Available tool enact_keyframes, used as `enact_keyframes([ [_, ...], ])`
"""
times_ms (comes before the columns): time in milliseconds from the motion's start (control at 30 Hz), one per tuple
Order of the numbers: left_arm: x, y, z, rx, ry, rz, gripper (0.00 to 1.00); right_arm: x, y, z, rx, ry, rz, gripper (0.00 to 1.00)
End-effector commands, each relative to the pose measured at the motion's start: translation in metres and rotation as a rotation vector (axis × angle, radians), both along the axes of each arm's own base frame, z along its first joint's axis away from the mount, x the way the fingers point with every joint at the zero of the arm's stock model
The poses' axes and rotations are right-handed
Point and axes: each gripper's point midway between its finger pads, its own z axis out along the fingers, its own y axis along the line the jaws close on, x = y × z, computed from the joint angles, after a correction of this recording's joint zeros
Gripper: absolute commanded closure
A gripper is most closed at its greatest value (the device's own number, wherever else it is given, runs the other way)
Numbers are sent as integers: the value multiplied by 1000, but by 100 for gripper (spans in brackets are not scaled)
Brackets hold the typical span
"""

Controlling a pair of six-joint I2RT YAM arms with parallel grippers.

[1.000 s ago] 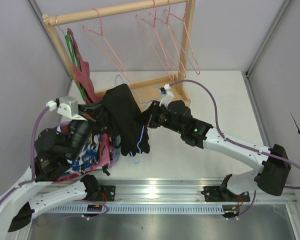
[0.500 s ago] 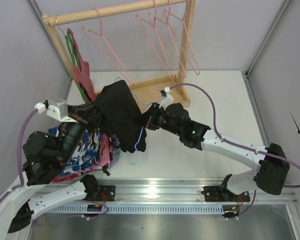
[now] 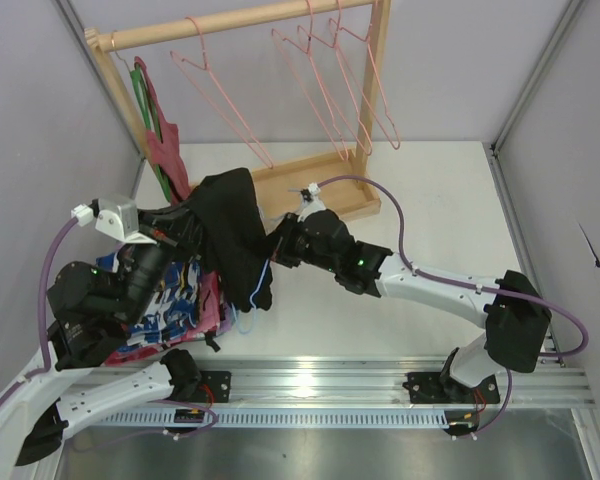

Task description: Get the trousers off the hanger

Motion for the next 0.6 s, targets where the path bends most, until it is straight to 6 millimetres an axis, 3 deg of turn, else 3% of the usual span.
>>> enact_keyframes([
  [0, -33, 53, 93, -299, -211, 17, 100, 1, -13, -47, -126, 51, -48, 100],
  [433, -36, 81, 98, -328, -198, 95, 100, 0, -22, -66, -209, 16, -46, 100],
  [567, -38, 91, 103, -327, -209, 129, 100, -8, -25, -82, -262, 33, -27, 100],
])
